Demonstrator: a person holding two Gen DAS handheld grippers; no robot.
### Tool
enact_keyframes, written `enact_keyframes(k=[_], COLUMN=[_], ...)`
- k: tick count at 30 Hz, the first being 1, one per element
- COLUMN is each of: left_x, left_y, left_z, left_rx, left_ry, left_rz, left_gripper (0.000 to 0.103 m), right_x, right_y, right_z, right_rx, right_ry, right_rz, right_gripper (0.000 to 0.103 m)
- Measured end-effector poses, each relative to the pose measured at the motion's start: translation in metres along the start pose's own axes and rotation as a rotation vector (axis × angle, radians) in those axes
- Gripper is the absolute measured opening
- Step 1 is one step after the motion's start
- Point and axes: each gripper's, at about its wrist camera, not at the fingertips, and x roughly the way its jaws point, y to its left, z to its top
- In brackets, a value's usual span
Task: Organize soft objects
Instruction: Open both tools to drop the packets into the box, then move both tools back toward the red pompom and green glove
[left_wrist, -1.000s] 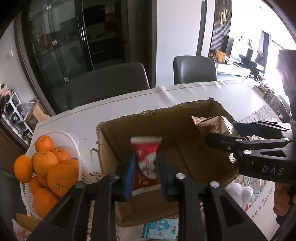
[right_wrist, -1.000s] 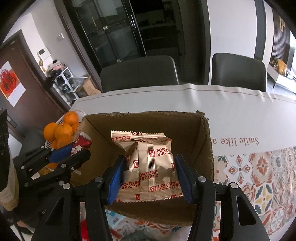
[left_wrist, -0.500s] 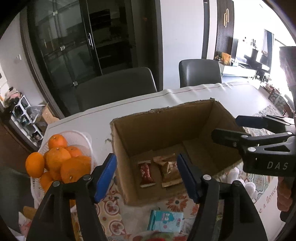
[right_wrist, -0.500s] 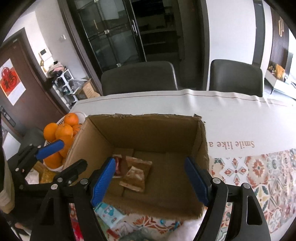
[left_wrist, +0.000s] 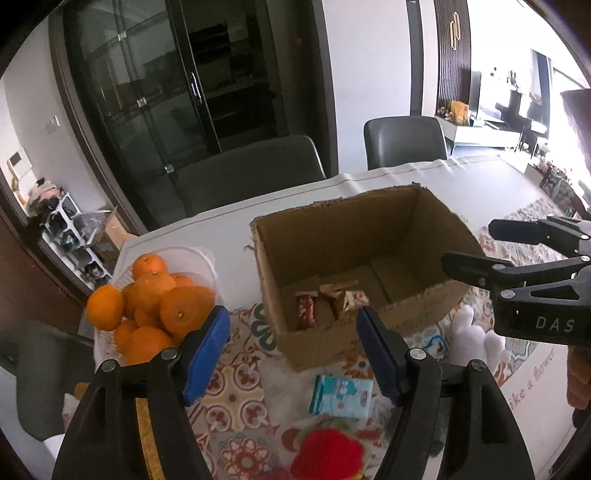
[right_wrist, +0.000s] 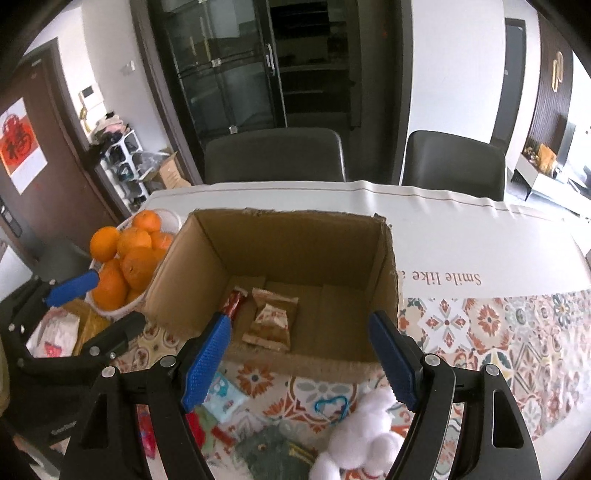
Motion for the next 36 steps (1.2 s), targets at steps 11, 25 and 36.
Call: enact_keyframes(k=[11,25,36], left_x=[-0.025,-0.018,0.006], left_y=[0.0,-0.001,-0.01], left_z=[-0.032,-0.07,-0.095], left_rx=[0.021,0.043,0.083], left_ry=[0.046,0.176,0.288], left_rz=[0.019,-0.004,-0.037], left_gripper=[0.073,0.073,0.073], right_x=[-0.022,-0.009,0.018], right_y=[0.021,0.044,0.049], right_z=[-0.029,-0.067,-0.093], right_rx=[-0.088,-0.216,-0.278], right_ry=[0.051,0.2,0.327], right_rz=[-0.029,-0.025,-0.01], right_gripper=[0.078,0.078,0.078])
